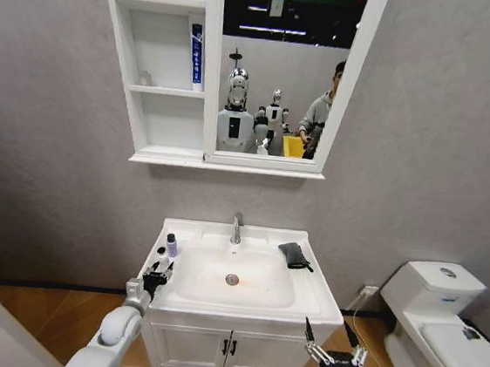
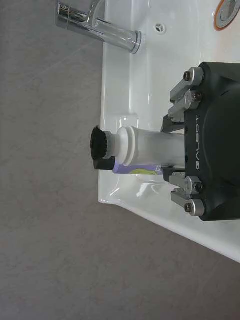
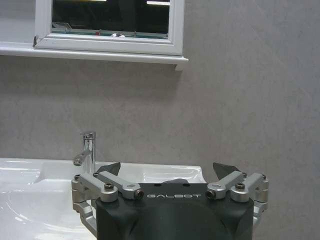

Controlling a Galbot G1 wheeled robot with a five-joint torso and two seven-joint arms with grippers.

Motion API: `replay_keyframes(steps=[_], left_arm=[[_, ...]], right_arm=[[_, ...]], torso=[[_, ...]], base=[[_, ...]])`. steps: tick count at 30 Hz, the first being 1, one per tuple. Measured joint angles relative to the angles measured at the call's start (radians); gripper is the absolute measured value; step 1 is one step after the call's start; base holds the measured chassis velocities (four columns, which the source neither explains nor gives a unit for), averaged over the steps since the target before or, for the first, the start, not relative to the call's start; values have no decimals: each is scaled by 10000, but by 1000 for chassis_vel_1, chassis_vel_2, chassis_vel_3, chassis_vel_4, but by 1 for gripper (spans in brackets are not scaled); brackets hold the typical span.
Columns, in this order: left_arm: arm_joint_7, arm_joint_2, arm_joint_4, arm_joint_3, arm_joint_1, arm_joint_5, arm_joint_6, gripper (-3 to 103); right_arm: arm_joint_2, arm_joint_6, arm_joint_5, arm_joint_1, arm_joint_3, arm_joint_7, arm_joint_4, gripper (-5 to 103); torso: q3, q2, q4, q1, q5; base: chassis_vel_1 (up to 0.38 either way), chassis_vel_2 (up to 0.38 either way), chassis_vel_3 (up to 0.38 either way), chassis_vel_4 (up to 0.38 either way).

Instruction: Move facial cleanser and shampoo from washbasin to cabinet, then wipe washbasin with towel.

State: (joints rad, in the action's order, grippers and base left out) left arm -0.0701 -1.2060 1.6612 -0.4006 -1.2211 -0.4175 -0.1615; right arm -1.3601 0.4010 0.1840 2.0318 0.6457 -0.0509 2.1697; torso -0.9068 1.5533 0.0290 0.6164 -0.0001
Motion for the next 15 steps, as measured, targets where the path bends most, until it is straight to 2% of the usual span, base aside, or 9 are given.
replay_keyframes(steps=[2, 3, 6, 9, 11, 12, 14, 15], left_arm=[[4, 31, 95, -26, -58, 14, -9, 41], [7, 88, 246, -65, -135, 30, -21, 35], [8, 138, 377, -105, -198, 43, -28, 32], [16, 374, 1012, -267, -460, 80, -70, 30], [-35, 750, 1973, -451, -702, -27, -263, 30], [-35, 750, 1973, -451, -702, -27, -263, 30], [-168, 1307, 3057, -674, -904, -483, -629, 30], [-168, 1307, 3057, -674, -904, -483, -629, 30]], right_arm=[[0, 9, 2, -1, -7, 1, 6, 100], [1, 18, 2, -5, -13, 4, 16, 100], [2, 23, 2, -12, -18, 5, 19, 100], [-21, 39, -2, -67, -49, 7, 19, 100], [-63, 43, -32, -127, -104, 13, 6, 100], [-63, 43, -32, -127, -104, 13, 6, 100], [-102, 53, -101, -202, -164, 20, -60, 100], [-102, 53, -101, -202, -164, 20, -60, 100]], torso=[[0, 0, 1, 0, 0], [0, 0, 1, 0, -1], [0, 0, 0, 1, -1], [0, 0, -1, 1, -3], [0, 0, 0, 1, -2], [0, 0, 0, 1, -2], [0, 1, -1, 0, 0], [0, 1, -1, 0, 0]], base=[[0, 0, 0, 0], [0, 0, 0, 0], [0, 0, 0, 0], [0, 0, 0, 0], [0, 0, 0, 0], [0, 0, 0, 0], [0, 0, 0, 0], [0, 0, 0, 0]])
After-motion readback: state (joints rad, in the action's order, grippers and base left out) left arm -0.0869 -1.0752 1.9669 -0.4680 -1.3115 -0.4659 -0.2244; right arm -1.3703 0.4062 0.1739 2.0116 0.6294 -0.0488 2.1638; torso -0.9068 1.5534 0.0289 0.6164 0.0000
